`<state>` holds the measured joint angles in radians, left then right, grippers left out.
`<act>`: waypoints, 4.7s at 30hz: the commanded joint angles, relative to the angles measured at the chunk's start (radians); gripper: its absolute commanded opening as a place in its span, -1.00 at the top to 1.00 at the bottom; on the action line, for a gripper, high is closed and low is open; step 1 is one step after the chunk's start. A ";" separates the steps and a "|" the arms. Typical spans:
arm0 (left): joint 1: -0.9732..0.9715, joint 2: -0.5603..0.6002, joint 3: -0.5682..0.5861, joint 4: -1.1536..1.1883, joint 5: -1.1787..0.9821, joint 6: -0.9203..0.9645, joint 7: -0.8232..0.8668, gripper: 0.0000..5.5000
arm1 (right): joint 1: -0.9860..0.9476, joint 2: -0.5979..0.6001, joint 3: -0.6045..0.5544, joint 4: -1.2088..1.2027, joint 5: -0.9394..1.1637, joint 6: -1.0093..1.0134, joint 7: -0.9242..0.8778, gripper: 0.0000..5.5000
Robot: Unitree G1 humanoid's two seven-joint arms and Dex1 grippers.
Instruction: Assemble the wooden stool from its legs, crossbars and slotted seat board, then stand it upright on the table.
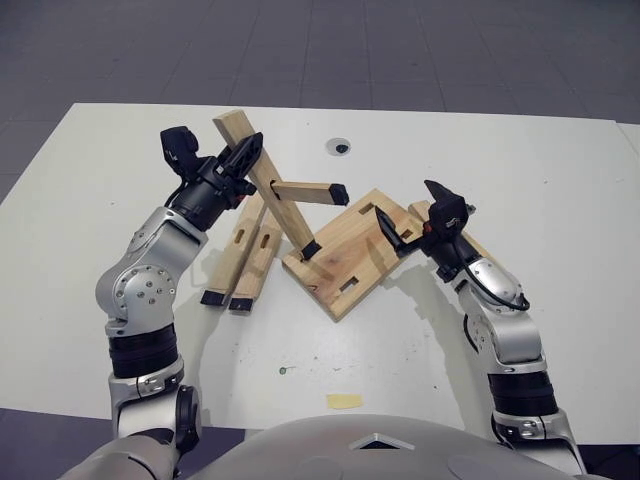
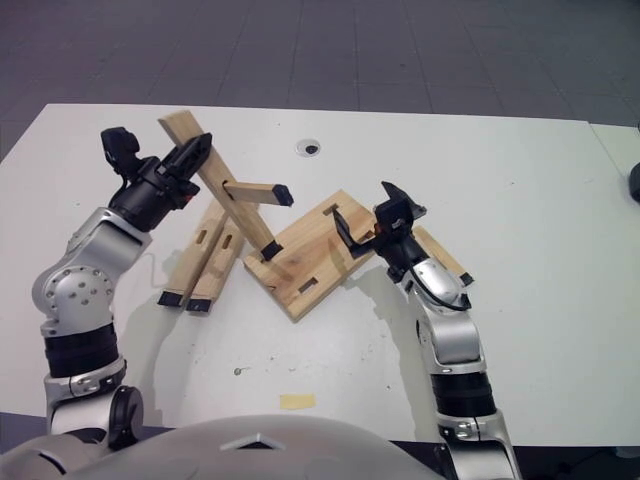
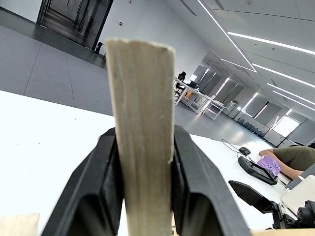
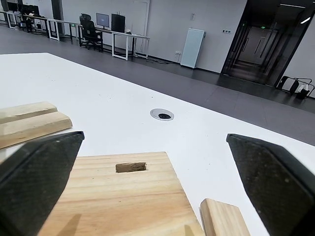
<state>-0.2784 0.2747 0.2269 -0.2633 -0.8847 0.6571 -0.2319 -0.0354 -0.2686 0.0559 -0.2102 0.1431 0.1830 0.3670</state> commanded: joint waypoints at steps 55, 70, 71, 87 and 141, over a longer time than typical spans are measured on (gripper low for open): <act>0.286 0.057 -0.316 -0.029 0.371 -0.185 -0.025 0.62 | 0.025 0.040 0.025 -0.033 -0.031 0.004 -0.045 -0.96; 0.340 -0.001 -0.419 0.047 0.616 -0.354 0.107 0.62 | 0.038 0.066 0.026 -0.027 -0.088 0.037 -0.120 -0.96; 0.352 0.004 -0.416 0.047 0.593 -0.333 0.091 0.62 | 0.039 0.067 0.025 -0.029 -0.089 0.038 -0.123 -0.96; 0.172 0.063 -0.353 -0.077 0.464 -0.152 0.056 0.62 | 0.036 0.105 0.035 -0.017 -0.103 0.020 -0.163 -0.96; 0.141 0.347 -0.215 0.123 0.469 0.075 -0.196 -0.95 | 0.093 0.132 0.025 0.019 -0.119 -0.014 -0.189 -0.96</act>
<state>-0.1573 0.6025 0.0214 -0.1273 -0.4345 0.7313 -0.4082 0.0547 -0.1382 0.0869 -0.1789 0.0264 0.1581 0.1830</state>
